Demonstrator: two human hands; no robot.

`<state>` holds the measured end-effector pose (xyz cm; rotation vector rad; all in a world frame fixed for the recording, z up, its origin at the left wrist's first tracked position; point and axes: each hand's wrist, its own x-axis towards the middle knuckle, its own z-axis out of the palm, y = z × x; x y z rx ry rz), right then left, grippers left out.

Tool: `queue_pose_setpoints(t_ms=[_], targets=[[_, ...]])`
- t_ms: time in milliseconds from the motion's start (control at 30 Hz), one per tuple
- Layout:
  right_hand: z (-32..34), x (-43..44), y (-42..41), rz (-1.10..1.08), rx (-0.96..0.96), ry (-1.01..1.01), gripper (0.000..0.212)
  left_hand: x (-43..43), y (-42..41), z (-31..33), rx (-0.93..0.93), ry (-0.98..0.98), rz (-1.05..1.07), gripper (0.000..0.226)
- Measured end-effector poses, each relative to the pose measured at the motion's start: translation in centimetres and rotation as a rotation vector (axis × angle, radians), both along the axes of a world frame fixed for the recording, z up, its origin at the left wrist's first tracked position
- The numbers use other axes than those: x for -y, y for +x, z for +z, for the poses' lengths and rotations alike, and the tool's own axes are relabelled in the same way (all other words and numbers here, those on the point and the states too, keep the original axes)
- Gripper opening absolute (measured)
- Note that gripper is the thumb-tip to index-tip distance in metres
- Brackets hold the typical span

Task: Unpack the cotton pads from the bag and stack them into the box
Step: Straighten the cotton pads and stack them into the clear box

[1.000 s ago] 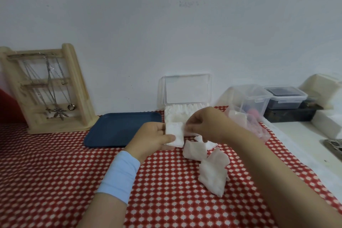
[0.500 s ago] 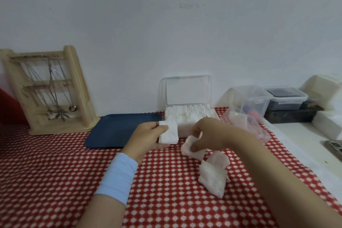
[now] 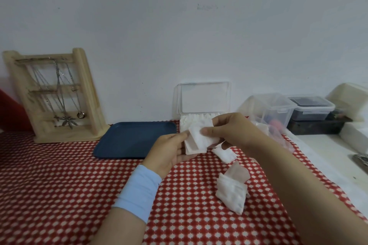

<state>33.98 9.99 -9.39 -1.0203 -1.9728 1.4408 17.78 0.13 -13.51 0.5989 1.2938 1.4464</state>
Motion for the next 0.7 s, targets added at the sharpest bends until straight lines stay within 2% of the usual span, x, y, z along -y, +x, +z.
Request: queue_pose_setpoints(t_ms=[100, 200, 333, 500, 600, 700], targets=[[0.4, 0.5, 0.0, 0.038, 0.041, 0.040, 0.025, 0.0, 0.0, -0.2, -0.001, -0.003, -0.025, 0.029], [-0.2, 0.6, -0.6, -0.028, 0.169, 0.137, 0.033, -0.1, 0.3, 0.0, 0.043, 0.006, -0.069, 0.032], [-0.3, 0.8, -0.8, -0.102, 0.250, 0.226, 0.037, -0.3, 0.5, 0.4, 0.118, 0.004, -0.094, 0.048], [0.2, 0.3, -0.1, -0.063, 0.404, 0.192, 0.044, 0.2, 0.2, -0.1, -0.075, 0.026, -0.172, 0.032], [0.5, -1.3, 1.4, -0.075, 0.568, 0.246, 0.044, 0.0, 0.0, -0.2, -0.097, -0.006, -0.092, 0.030], [-0.6, -2.3, 2.1, -0.116, 0.847, 0.395, 0.039, -0.2, -0.1, -0.4, -0.121, -0.023, -0.056, 0.031]])
